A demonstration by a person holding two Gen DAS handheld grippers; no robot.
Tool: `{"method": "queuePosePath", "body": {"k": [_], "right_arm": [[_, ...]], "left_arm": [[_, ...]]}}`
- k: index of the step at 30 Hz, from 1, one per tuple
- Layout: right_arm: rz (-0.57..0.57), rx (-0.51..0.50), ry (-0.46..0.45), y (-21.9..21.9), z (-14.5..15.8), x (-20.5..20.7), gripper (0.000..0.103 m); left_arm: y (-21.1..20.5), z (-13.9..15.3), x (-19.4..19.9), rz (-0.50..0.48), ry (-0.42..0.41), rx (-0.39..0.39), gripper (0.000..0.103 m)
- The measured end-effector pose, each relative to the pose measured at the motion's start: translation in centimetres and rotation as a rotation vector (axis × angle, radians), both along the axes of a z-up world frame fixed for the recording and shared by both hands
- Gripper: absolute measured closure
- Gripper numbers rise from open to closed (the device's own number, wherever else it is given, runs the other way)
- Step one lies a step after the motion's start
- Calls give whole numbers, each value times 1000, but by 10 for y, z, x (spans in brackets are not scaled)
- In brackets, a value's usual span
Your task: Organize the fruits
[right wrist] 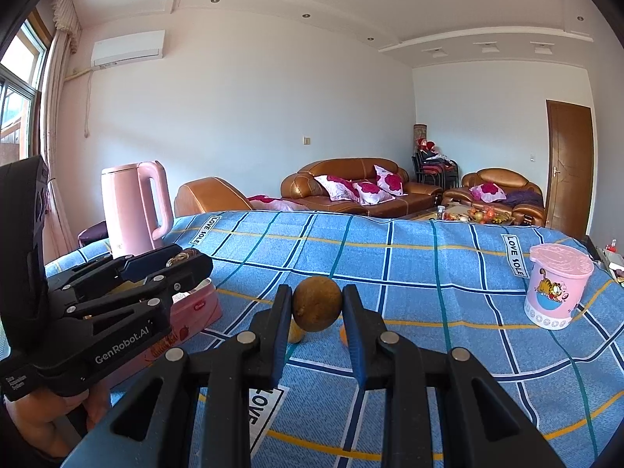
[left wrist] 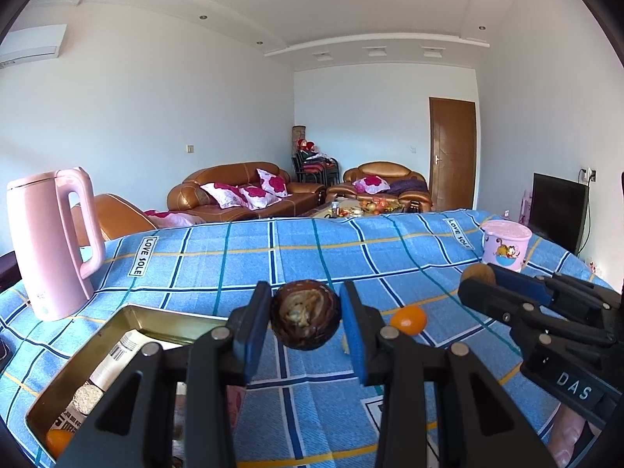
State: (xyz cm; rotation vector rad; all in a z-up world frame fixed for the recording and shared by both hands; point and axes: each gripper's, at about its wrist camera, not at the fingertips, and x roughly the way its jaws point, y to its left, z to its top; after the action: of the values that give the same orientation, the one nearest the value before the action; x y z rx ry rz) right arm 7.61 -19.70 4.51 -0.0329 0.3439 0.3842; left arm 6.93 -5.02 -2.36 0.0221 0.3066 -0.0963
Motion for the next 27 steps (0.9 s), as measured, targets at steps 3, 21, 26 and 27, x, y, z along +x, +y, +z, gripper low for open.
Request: {"method": "queuePosePath", "body": {"k": [3, 21, 26, 27], "right_arm": [[0, -3, 0, 1, 0, 0, 75], [86, -26, 86, 35, -5, 13, 75], [137, -37, 90, 59, -3, 14, 75], [145, -38, 89, 63, -2, 14, 75]], "left_arm": [[0, 0, 0, 0, 2, 3, 66], [28, 0, -12, 30, 53, -9, 66], [46, 5, -15, 56, 68, -18, 66], [49, 6, -15, 62, 72, -20, 66]]}}
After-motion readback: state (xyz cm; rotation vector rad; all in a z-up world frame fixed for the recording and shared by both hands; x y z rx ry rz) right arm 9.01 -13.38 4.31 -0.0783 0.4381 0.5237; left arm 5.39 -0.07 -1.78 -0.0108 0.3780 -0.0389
